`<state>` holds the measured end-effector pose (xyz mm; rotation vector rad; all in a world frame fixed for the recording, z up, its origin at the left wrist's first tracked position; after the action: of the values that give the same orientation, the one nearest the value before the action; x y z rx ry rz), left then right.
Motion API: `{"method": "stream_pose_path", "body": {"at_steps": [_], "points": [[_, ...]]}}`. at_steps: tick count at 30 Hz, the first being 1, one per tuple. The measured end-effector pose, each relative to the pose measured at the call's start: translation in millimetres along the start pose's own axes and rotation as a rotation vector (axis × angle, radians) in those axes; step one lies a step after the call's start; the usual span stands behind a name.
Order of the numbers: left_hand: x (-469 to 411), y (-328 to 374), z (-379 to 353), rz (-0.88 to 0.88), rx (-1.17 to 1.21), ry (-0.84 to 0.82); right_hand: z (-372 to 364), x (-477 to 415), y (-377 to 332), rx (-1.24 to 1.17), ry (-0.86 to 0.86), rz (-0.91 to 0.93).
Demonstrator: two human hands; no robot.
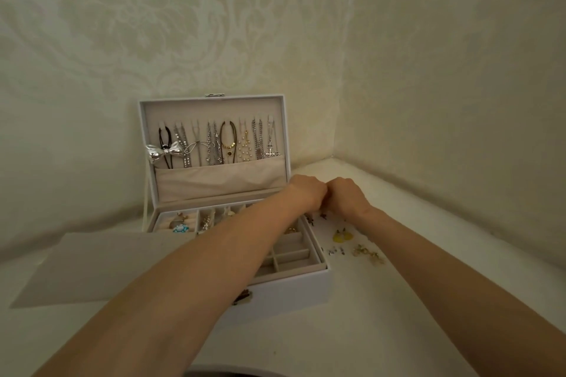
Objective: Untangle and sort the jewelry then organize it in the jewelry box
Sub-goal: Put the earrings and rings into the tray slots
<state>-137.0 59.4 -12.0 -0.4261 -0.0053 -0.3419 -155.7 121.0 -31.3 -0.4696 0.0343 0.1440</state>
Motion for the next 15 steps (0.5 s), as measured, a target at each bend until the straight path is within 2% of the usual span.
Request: {"method": "stream_pose_path", "body": {"at_steps": [3,10,13,15], "points": [[5.0,-6.8,7.9,-0.002,0.111,0.030,10.6,3.2,-3.1,-0.101,0.021,0.041],[33.7,-44.3,42.5,-0.014,0.350,0.166,47.4,30.9,-32.2,-0.513,0.038,0.163],[72.1,-71.9,62.0,0.008,0.412,0.252,56.8,50.0,-59.9,-0.642,-0.016,0.223],[100.4,-93.8,60.3,0.036,0.407,0.244,53.2,62.3,-83.3,-0.697,-0.085,0.285]]}}
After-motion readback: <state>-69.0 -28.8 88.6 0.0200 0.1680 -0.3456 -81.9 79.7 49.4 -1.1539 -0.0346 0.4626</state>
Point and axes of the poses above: each hand's wrist, its own x-axis away from the middle knuckle, its own z-axis out of the back of the hand, y = z × x, the point moved 7 cm from there along -x, towards the middle knuckle, and after that the axes turned 6 degrees about -x, right-handed, at the moved point
